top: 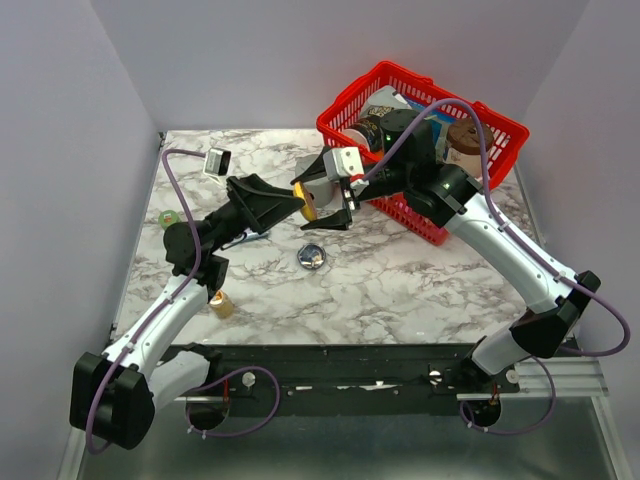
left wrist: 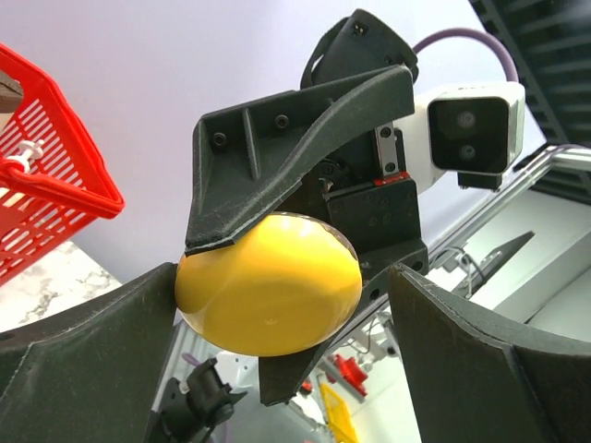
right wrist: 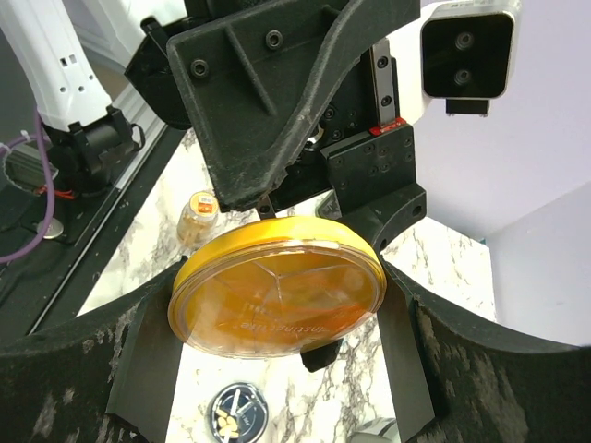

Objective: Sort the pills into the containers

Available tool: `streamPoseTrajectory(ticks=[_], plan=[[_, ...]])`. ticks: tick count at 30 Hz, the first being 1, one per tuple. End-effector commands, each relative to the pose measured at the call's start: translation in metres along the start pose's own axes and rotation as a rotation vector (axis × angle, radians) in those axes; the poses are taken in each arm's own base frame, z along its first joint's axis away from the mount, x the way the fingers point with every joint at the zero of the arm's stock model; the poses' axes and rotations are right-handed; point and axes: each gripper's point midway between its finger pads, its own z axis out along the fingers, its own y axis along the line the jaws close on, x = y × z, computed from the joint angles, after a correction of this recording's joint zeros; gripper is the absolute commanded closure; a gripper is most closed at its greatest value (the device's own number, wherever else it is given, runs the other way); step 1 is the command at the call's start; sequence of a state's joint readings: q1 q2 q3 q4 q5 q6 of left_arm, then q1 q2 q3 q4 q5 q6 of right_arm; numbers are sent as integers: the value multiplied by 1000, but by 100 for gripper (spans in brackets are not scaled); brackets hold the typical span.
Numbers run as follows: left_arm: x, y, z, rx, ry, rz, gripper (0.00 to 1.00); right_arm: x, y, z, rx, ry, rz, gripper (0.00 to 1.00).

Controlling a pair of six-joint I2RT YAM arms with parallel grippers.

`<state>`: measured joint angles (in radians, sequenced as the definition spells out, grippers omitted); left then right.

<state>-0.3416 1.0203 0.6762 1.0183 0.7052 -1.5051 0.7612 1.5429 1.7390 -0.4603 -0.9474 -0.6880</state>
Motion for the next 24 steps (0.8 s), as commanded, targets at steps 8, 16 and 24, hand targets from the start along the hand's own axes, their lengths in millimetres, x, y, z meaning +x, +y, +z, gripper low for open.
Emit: streamPoseTrajectory(ticks=[8, 16, 24], plan=[[-23, -21, 2, 37, -130, -84, 1, 14, -5, 0, 46, 55, 19, 76], [-23, -26, 0, 36, -139, -75, 4, 13, -10, 1, 62, 56, 26, 76], [-20, -30, 1, 58, -113, -73, 20, 13, -10, 2, 60, 50, 36, 76]])
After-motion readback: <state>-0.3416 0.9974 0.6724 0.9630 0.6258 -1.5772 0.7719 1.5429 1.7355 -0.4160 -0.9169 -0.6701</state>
